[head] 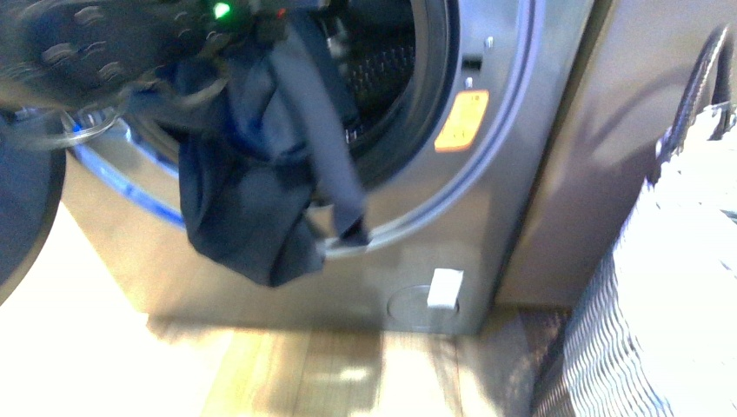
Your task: Put clothes into washing machine
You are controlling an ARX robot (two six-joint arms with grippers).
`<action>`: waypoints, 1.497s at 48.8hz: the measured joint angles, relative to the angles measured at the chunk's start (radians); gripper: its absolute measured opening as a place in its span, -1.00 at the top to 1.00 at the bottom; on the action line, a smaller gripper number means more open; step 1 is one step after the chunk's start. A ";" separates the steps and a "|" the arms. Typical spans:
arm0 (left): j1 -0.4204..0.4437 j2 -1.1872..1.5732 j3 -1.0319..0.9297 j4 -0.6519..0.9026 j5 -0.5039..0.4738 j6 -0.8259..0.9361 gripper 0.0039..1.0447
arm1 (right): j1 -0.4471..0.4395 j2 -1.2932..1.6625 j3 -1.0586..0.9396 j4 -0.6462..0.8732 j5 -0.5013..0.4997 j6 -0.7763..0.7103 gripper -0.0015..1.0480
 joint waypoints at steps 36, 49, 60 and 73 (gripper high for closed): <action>0.029 0.470 0.700 -0.239 -0.079 0.117 0.79 | -0.261 -0.335 -0.527 0.164 -0.254 -0.013 0.95; 0.045 0.624 1.017 -0.343 -0.146 0.186 0.79 | -0.263 -0.397 -0.581 0.163 -0.256 -0.013 0.95; 0.080 0.748 1.293 -0.481 -0.175 0.216 0.79 | -0.263 -0.442 -0.607 0.150 -0.256 -0.013 0.95; 0.109 0.807 1.437 -0.584 -0.164 0.206 0.79 | -0.263 -0.591 -0.626 0.017 -0.256 -0.013 0.95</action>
